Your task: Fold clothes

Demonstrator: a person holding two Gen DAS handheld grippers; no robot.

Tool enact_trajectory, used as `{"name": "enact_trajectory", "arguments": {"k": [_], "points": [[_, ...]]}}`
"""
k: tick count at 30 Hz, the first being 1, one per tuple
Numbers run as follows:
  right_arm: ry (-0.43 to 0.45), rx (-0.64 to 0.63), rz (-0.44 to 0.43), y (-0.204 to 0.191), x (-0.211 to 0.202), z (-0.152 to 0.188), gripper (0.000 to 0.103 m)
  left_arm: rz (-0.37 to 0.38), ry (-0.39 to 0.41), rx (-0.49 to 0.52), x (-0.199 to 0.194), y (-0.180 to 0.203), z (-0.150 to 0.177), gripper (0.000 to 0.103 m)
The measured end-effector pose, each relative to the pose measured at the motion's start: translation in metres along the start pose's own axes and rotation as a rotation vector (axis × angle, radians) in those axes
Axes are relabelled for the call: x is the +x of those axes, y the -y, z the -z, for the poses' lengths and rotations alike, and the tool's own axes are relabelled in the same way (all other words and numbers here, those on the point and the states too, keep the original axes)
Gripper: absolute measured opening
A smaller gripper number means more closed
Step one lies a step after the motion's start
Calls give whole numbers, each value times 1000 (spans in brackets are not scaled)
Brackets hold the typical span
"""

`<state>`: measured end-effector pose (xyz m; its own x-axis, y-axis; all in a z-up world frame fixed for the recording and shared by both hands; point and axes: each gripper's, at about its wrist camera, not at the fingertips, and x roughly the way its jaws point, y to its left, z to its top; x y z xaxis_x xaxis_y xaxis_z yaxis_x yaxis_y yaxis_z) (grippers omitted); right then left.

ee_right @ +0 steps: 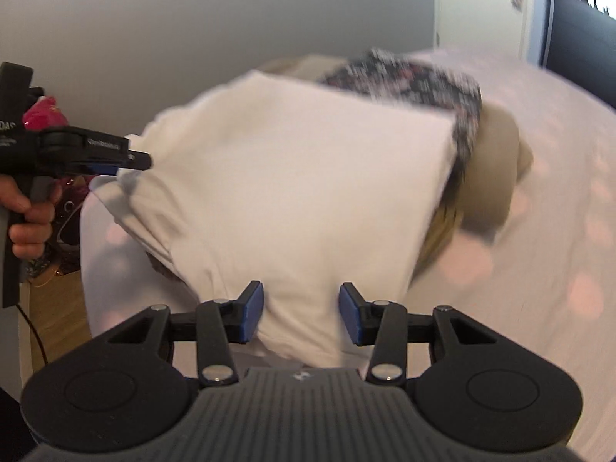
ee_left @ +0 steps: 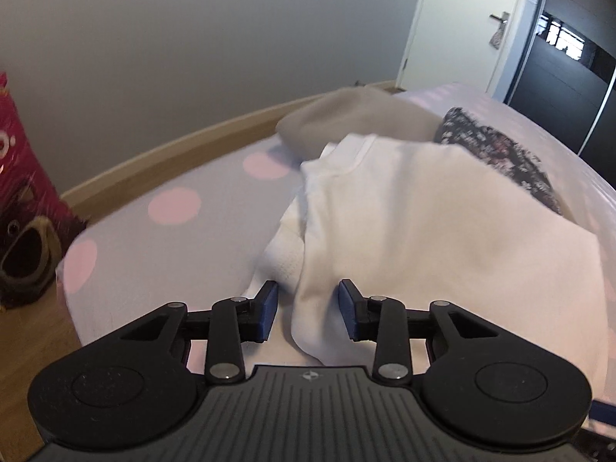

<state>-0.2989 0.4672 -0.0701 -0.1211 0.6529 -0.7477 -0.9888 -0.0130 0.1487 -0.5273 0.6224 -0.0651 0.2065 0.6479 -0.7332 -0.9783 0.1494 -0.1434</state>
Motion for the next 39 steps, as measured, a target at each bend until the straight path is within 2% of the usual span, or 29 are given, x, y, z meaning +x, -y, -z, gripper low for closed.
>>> {"name": "enact_trajectory", "arguments": {"k": [3, 6, 10, 11, 13, 16, 19, 21, 23, 26, 29, 33, 35, 39], "points": [[10, 27, -15, 7, -6, -4, 49, 2, 15, -21, -5, -5, 2, 35], [47, 12, -3, 14, -21, -15, 49, 8, 64, -10, -22, -5, -2, 35], [99, 1, 46, 33, -29, -43, 47, 70, 97, 33, -28, 6, -28, 33], [108, 10, 54, 36, -26, -51, 40, 66, 115, 62, -27, 12, -37, 33], [127, 31, 68, 42, -20, -68, 35, 73, 142, 109, -22, 22, -56, 33], [154, 62, 89, 50, -10, -94, 36, 101, 173, 135, -9, 31, -86, 33], [158, 125, 65, 57, 6, -112, 36, 130, 156, 139, 6, 40, -104, 33], [157, 143, 56, 57, 20, -119, 36, 168, 132, 152, 17, 47, -109, 33], [142, 141, 68, 56, 38, -123, 36, 171, 120, 189, 27, 57, -103, 33], [113, 145, 82, 61, 65, -123, 36, 122, 74, 233, 51, 65, -91, 32], [90, 170, 67, 71, 83, -120, 36, 32, 25, 225, 79, 60, -81, 29], [75, 208, 24, 82, 98, -117, 36, -32, -23, 222, 102, 47, -73, 27], [71, 217, 14, 85, 104, -116, 36, -28, -53, 202, 112, 41, -69, 28], [63, 236, -6, 91, 114, -115, 36, -63, -56, 229, 116, 44, -65, 29]]}}
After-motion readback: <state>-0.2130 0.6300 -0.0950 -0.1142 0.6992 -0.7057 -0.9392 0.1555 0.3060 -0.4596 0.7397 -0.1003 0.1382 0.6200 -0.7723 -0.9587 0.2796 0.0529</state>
